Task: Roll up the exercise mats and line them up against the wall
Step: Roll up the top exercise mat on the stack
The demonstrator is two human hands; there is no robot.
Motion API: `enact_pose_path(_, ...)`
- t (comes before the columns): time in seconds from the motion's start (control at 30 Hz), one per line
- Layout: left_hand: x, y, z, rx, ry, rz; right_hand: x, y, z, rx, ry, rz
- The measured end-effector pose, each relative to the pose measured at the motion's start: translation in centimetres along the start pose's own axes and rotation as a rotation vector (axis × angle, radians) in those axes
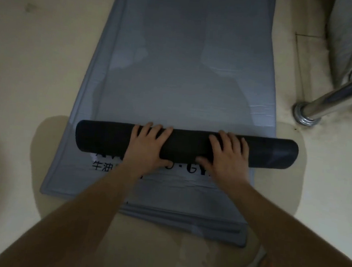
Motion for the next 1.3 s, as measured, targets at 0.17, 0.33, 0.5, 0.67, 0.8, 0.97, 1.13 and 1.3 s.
enact_pose_path(0.17, 1.0, -1.4, -2.7, 0.032, 0.024, 0.012, -1.0, 1.7, -2.0, 0.122, -0.044, 0.114)
enact_pose_path(0.33, 0.8, -1.4, -2.1, -0.134, 0.022, -0.121, -0.8, -0.2, -5.5, 0.199, -0.043, 0.139)
enact_pose_path(0.5, -0.2, -2.7, -1.4, 0.102, 0.099, 0.030, -1.4, -2.0, -3.7, 0.402, -0.113, 0.081)
enact_pose_path(0.67, -0.6, -2.7, -1.0, 0.564, 0.101, 0.285, -1.1, -0.7, 2.0, 0.309, -0.026, 0.041)
enact_pose_path(0.8, 0.1, -3.7, -1.8, 0.612, 0.026, 0.362, -1.0, -0.7, 2.2, 0.216, -0.007, 0.037)
enact_pose_path(0.97, -1.2, -3.3, 2.7, -0.076, -0.049, 0.032, -2.6, -3.5, -4.0, 0.500, -0.106, -0.094)
enact_pose_path(1.13, 0.6, -2.2, -1.4, 0.054, 0.038, -0.027, -1.8, -2.2, -0.9, 0.191, -0.037, 0.037)
enact_pose_path(1.3, 1.8, -3.7, -5.2, 0.116, 0.107, 0.024, -2.0, 0.5, -2.1, 0.117, 0.049, 0.116)
Point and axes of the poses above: each hand's wrist, its own z-axis away from the middle knuckle, its own y-axis out of the palm, x = y × z, the point moved 5 cm from there along -z, towards the middle knuckle, and after that the axes turned 5 degrees about x, right-handed, at the moved point
